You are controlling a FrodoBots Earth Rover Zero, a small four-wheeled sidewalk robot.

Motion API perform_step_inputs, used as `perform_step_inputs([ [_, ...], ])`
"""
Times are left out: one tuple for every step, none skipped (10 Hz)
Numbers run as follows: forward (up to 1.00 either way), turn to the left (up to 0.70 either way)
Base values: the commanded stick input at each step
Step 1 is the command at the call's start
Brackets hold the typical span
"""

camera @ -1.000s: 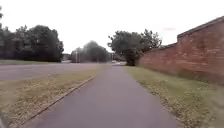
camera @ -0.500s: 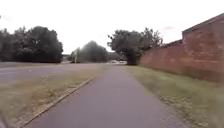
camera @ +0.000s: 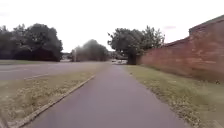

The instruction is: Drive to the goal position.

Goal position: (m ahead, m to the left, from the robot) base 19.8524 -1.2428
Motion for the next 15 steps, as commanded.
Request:
perform_step_inputs([
  [1.0, 0.0],
  [1.0, 0.0],
  [1.0, 0.0],
  [1.0, 0.0],
  [1.0, 0.0],
  [1.0, 0.0],
  [1.0, 0.0],
  [1.0, 0.0],
  [1.0, 0.0],
  [1.0, 0.0],
  [1.0, 0.0],
  [1.0, 0.0],
  [1.0, 0.0],
  [1.0, 0.0],
  [1.0, 0.0],
])
